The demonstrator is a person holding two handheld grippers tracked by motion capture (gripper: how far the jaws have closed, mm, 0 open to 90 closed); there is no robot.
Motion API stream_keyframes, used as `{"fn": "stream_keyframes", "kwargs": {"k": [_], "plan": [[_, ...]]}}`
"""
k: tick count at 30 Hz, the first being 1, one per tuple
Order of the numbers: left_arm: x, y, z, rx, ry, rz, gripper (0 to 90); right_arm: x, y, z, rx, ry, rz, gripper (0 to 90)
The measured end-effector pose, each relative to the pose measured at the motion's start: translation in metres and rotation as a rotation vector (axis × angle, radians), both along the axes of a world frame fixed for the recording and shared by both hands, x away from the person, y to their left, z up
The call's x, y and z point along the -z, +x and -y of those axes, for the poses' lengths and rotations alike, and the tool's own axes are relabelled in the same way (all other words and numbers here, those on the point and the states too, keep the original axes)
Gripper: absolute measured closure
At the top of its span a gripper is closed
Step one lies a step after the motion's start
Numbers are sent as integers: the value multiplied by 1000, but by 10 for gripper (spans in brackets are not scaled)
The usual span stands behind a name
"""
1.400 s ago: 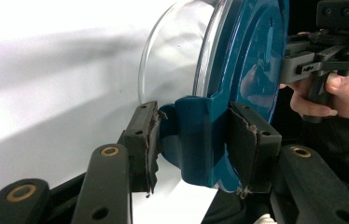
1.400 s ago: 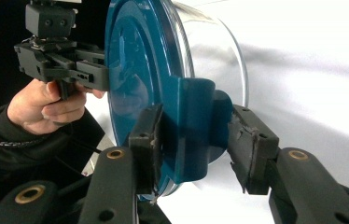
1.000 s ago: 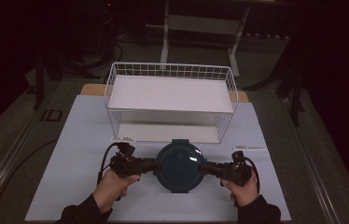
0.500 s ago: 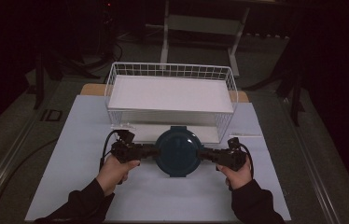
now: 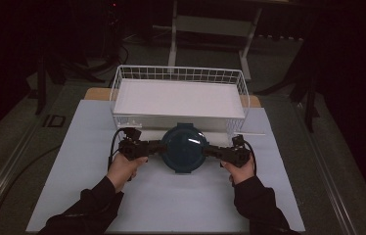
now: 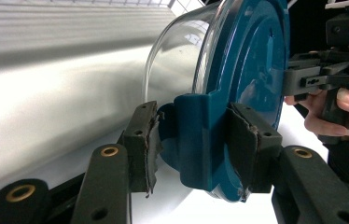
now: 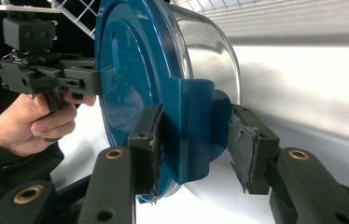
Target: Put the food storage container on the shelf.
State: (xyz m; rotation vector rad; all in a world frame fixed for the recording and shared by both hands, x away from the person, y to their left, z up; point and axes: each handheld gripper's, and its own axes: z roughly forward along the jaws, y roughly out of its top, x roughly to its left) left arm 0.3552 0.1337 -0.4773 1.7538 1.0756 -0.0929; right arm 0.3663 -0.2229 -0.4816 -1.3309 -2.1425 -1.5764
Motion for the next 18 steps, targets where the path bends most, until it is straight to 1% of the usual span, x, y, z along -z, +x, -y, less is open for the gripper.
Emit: {"fn": "stream_keyframes", "kwargs": {"k": [1, 3, 4, 6, 7, 8, 11, 12, 13, 14, 18], "plan": [[3, 3, -1, -10, -2, 5, 547, 1, 2, -1, 2, -4, 7, 565], [5, 6, -1, -15, -1, 12, 546, 2, 6, -2, 6, -11, 5, 564], [6, 7, -1, -18, -1, 16, 545, 2, 8, -3, 8, -14, 12, 564], [6, 9, -1, -26, -5, 16, 544, 4, 12, -3, 16, -11, 13, 564], [8, 11, -1, -30, -7, 24, 544, 4, 13, -3, 18, -9, 13, 563], [9, 12, -1, -37, -13, 18, 543, 5, 15, -4, 20, -9, 13, 563], [14, 16, -2, -33, -21, 7, 542, 6, 19, -5, 26, -20, 13, 563], [14, 16, -2, -33, -21, 7, 543, 7, 20, -5, 29, -22, 12, 563], [17, 18, -3, -34, -15, 14, 542, 8, 21, -6, 30, -24, 7, 563], [18, 19, -3, -42, -26, 2, 542, 10, 22, -7, 30, -23, 5, 562], [21, 21, -4, -53, -25, 9, 541, 13, 26, -8, 42, -14, 3, 561]]}}
